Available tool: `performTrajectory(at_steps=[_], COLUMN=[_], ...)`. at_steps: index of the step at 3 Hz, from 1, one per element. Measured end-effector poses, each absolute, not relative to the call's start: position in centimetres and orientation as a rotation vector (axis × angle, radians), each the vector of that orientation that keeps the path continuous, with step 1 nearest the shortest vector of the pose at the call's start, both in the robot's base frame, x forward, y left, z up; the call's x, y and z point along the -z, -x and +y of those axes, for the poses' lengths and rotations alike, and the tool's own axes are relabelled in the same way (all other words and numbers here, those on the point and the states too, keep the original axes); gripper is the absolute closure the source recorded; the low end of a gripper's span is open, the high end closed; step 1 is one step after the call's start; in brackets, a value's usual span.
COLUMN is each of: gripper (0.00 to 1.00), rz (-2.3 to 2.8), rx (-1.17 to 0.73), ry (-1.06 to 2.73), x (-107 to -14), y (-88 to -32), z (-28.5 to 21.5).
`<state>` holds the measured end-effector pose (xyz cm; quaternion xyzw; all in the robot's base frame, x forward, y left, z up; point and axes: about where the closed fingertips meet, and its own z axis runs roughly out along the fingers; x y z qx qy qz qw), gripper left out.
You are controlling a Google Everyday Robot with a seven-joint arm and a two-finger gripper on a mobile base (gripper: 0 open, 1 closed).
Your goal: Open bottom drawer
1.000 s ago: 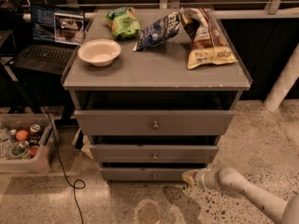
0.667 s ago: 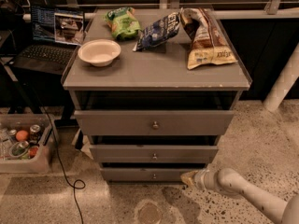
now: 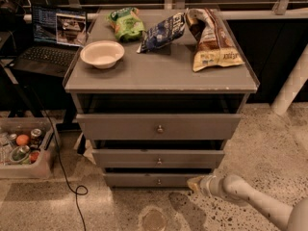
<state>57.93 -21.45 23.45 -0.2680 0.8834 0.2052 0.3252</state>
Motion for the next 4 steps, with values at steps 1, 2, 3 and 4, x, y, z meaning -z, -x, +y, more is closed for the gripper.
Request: performTrajectory(at_steps=[1,2,3,4], gripper=[1.00,1.00,1.00,1.00], rz=[2.290,2.263,2.255,2.271], rx=[-0.555,-0.557,-0.533,-0.473], ry=[0.703,0.700,0.658,0.572], x=[-23.3,-23.3,-23.2,-22.9], y=[-58.3,-59.1,-59.4,-59.5], z=[-21.2,-21.3,-21.8,-22.7])
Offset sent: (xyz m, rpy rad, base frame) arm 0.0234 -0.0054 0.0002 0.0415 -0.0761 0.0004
